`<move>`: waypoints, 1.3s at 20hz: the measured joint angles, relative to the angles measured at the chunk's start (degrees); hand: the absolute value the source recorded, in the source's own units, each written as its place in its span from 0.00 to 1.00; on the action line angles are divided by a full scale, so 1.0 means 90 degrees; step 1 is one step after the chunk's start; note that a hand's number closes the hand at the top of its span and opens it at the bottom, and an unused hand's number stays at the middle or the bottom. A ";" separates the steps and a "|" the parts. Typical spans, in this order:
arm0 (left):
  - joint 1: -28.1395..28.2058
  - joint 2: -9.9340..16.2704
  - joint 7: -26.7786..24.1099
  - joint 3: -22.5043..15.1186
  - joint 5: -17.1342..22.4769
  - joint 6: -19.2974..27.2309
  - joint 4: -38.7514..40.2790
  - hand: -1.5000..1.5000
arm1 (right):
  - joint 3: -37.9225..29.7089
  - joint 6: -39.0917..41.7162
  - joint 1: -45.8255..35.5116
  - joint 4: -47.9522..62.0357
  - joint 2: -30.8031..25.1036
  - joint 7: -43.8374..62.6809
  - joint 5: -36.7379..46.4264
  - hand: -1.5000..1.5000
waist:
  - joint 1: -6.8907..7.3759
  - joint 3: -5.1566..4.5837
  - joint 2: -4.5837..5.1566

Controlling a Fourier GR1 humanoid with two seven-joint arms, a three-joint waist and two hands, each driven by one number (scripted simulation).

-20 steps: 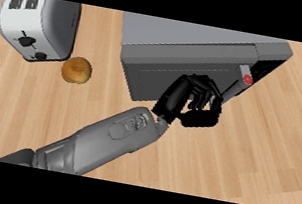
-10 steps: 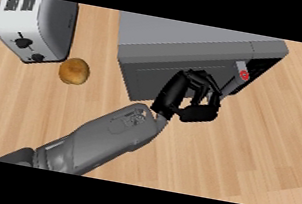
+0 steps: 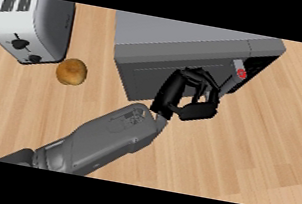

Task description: Pick up the milk, place it into the microwave and close the microwave

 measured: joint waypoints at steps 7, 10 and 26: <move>0.0012 0.0001 -0.0420 -0.0057 0.0201 0.0147 0.0026 1.00 | 0.0054 0.0185 -0.0077 -0.0102 -0.0127 0.0058 -0.0195 0.00 | -0.0052 0.0001 0.0034; 0.0014 0.0001 -0.0569 -0.0075 0.0287 0.0200 0.0043 1.00 | 0.0068 0.0236 -0.0101 -0.0152 -0.0188 0.0102 -0.0260 0.00 | -0.0079 -0.0002 0.0043; 0.0019 0.0002 -0.1209 -0.0136 0.0650 0.0430 0.0120 1.00 | 0.0101 0.0394 -0.0248 -0.0258 -0.0390 0.0210 -0.0463 0.00 | -0.0212 -0.0002 0.0086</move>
